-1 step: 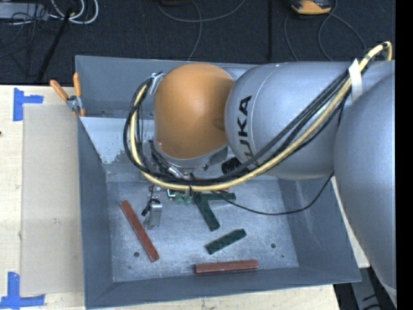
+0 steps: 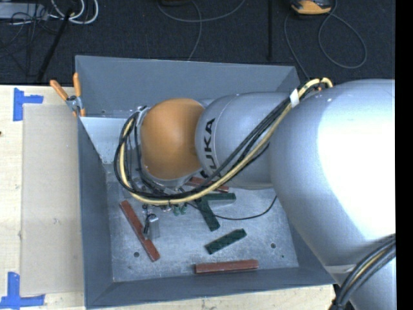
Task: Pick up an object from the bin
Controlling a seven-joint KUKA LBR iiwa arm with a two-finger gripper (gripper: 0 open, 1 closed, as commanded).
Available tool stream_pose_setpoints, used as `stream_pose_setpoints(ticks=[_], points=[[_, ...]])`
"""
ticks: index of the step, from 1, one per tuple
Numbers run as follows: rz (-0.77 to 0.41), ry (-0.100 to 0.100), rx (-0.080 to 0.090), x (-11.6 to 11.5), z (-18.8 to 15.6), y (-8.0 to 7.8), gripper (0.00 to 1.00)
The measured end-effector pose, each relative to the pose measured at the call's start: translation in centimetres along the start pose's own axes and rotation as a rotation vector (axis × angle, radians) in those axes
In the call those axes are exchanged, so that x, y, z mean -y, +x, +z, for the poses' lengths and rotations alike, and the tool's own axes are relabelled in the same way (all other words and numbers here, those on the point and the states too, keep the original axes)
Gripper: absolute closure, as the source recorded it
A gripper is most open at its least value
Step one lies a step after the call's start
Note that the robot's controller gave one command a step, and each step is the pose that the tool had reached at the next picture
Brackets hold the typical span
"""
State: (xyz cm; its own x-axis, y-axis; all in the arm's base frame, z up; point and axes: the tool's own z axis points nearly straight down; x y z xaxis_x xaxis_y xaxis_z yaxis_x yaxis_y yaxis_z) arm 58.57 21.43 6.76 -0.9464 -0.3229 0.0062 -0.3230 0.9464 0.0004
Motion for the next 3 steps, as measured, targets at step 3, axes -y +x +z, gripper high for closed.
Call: stream_pose_setpoints(ticks=[3], points=[[-0.217, 0.003, 0.009, -0.4, -0.3, -3.3, 0.0]])
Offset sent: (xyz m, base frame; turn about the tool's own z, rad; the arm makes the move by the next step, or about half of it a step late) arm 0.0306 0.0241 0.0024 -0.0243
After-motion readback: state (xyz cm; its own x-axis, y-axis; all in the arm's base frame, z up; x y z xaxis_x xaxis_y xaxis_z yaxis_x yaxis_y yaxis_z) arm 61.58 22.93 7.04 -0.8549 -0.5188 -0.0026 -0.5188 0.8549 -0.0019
